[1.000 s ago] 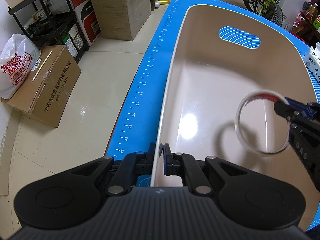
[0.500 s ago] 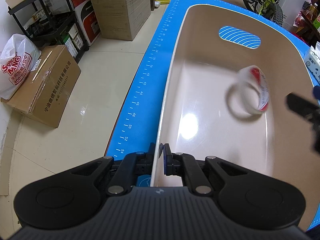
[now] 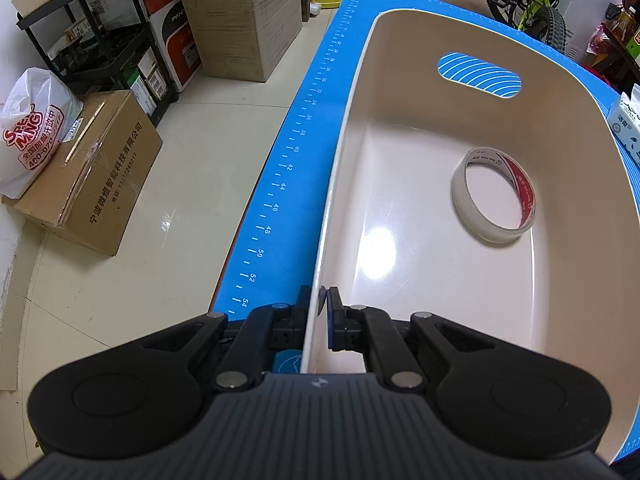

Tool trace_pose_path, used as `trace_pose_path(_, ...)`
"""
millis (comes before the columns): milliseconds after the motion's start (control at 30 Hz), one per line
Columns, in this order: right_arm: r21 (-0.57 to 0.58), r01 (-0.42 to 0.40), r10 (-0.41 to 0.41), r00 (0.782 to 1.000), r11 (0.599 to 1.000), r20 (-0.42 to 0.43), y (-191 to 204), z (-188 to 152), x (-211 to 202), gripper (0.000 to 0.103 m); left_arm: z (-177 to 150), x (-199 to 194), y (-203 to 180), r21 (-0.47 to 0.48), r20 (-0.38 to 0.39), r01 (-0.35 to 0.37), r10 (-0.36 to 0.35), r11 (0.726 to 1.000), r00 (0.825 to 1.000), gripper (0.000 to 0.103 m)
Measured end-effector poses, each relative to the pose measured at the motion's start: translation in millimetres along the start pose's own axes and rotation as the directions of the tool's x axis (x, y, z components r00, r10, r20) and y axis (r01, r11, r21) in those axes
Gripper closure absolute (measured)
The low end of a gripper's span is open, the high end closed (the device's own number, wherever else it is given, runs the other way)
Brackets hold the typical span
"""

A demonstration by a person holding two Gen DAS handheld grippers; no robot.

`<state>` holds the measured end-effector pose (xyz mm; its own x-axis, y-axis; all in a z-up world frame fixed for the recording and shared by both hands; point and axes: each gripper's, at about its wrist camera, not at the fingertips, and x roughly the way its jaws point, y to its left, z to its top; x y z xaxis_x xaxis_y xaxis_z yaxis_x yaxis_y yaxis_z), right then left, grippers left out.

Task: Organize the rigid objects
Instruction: 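Open the right tool to drop the tape roll into the bin, then grasp the white pill bottle with the right tool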

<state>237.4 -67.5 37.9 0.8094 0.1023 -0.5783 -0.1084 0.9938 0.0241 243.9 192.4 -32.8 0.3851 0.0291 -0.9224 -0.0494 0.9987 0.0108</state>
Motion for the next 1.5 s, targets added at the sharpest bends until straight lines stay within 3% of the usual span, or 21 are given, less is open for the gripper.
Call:
trace_pose_path(300, 0.039, 0.091, -0.086, 0.99, 0.995, -0.116, -55, -55, 9, 0.022, 0, -1, 2, -0.004, 0.005, 0.005, -0.005, 1.0, 1.0, 0.094)
trace_pose_path(500, 0.009, 0.077, -0.074, 0.977, 0.997, -0.2, -54, -92, 24, 0.023, 0, -1, 2, -0.004, 0.005, 0.004, -0.004, 1.0, 1.0, 0.094)
trace_pose_path(767, -0.078, -0.002, -0.017, 0.969, 0.997, -0.246, -38, -103, 35, 0.03, 0, -1, 1, -0.003, 0.005, 0.004, -0.004, 1.0, 1.0, 0.094)
trace_pose_path(900, -0.099, -0.032, 0.003, 0.962, 0.995, -0.273, -31, -106, 37, 0.039, 1, -1, 2, -0.002, 0.005, 0.004, -0.003, 1.0, 1.0, 0.094)
trace_pose_path(1267, -0.098, -0.057, 0.016, 0.924, 0.994, -0.382, -30, -128, 54, 0.049, 1, -1, 2, -0.002, 0.006, 0.003, -0.003, 1.0, 1.0, 0.094)
trace_pose_path(1300, -0.099, -0.054, 0.012, 0.923, 0.994, -0.385, -30, -129, 55, 0.056, 1, -1, 2, -0.003, 0.006, 0.003, -0.003, 1.0, 1.0, 0.094)
trace_pose_path(1500, -0.1, -0.063, 0.023, 0.932, 0.993, -0.361, -29, -125, 50, 0.057, 1, -1, 1, 0.001, 0.007, 0.001, -0.001, 1.0, 1.0, 0.094)
